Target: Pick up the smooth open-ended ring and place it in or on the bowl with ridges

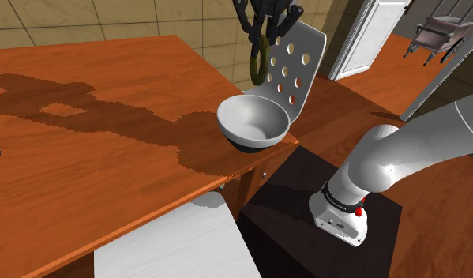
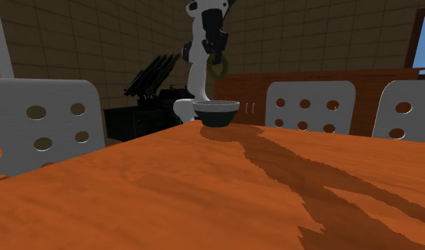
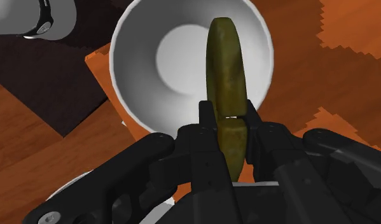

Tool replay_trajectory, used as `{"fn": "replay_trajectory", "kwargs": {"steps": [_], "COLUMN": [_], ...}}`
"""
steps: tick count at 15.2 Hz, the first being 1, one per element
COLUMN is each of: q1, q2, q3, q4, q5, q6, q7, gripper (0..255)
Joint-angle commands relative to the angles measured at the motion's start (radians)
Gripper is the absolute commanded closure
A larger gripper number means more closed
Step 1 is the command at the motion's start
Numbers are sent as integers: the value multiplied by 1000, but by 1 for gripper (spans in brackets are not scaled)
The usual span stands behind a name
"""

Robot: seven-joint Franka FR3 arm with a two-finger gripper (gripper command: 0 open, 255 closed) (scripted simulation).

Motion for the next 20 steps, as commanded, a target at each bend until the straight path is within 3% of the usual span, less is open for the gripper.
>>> {"fn": "replay_trajectory", "kwargs": {"steps": [1,17,20], "q1": [2,16,16], "q2": [-42,-140,-140], "q3": [-17,-3,-3], "q4": [-39,-347,-347], "q5": [6,29,29], "q6": [-6,203,203], "q7": [-17,-62,-62], "gripper": [255,255,255]}}
